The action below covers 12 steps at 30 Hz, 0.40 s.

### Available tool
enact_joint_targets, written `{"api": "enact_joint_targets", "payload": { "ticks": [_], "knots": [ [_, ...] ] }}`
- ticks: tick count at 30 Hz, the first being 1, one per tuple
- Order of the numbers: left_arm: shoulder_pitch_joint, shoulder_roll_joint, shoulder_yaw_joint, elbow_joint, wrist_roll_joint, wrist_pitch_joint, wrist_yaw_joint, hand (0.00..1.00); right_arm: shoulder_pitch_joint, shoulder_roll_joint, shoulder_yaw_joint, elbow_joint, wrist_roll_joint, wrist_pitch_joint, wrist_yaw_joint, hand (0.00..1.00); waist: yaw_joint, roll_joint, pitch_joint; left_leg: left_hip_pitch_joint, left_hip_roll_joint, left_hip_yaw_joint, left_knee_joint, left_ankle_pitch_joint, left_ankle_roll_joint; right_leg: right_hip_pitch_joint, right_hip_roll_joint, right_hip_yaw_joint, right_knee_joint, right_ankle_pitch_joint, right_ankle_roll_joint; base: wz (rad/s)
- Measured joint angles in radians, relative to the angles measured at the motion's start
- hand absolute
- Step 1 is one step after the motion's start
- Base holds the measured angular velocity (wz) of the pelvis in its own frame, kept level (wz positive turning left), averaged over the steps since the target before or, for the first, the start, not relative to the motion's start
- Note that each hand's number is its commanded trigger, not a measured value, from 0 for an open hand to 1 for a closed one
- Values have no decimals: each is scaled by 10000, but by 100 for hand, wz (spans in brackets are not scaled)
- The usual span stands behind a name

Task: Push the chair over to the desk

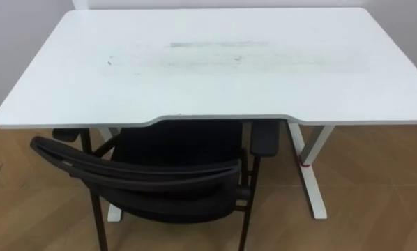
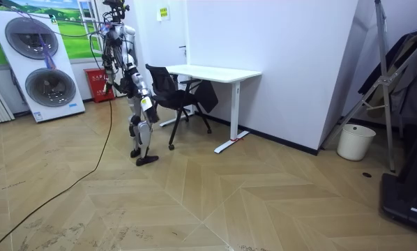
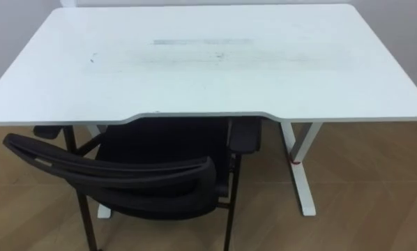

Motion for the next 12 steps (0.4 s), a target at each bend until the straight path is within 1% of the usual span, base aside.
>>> {"api": "enact_joint_targets", "payload": {
  "ticks": [1,2,4,5,6,8,9,10,12],
  "knots": [
    [-130,-52,-135,373,260,155,-384,0,-84,3,268,538,-126,156,365,0,8,53,8,66,-19,14,-16,-7,11,38,4,215,1,-7,11,0],
    [-181,-67,-359,803,480,304,-712,0,-270,4,560,978,-451,313,653,0,8,94,17,108,-29,7,-13,-19,28,82,2,223,7,-7,12,0],
    [-314,-83,-705,1171,650,563,-1192,0,-611,15,934,1362,-847,518,1051,0,-15,114,21,157,-36,10,-4,-41,41,140,-3,245,4,-8,13,0],
    [-400,-92,-895,1267,643,693,-1500,0,-773,23,1152,1438,-976,643,1236,0,-4,111,21,202,-37,24,-2,-42,41,181,-1,293,3,-8,14,0],
    [-439,-99,-993,1314,641,751,-1630,0,-861,13,1274,1471,-1023,687,1323,0,-4,114,24,229,-39,29,-4,-54,27,202,1,327,1,-8,14,0],
    [-577,-104,-1619,1355,631,1037,-2075,0,-1267,-17,1773,1656,-1121,813,1595,0,-8,119,28,226,-47,18,16,-66,1,213,-1,362,-6,-7,16,0],
    [-642,-110,-1745,1360,641,1112,-2179,0,-1379,-17,1897,1720,-1172,866,1642,0,9,123,31,212,-46,17,25,-65,0,188,0,370,-6,-8,16,3],
    [-813,-113,-2052,1365,638,1257,-2387,0,-1623,-17,2195,1728,-1341,1015,1751,0,-8,123,31,139,-45,-3,72,-65,-1,103,2,375,-5,-12,21,5],
    [-1078,-135,-2313,1381,638,1460,-2712,0,-1813,6,2543,1745,-1624,1146,1980,0,-30,98,44,60,-59,-46,86,-32,8,53,6,361,-29,-18,25,6]
  ]
}}
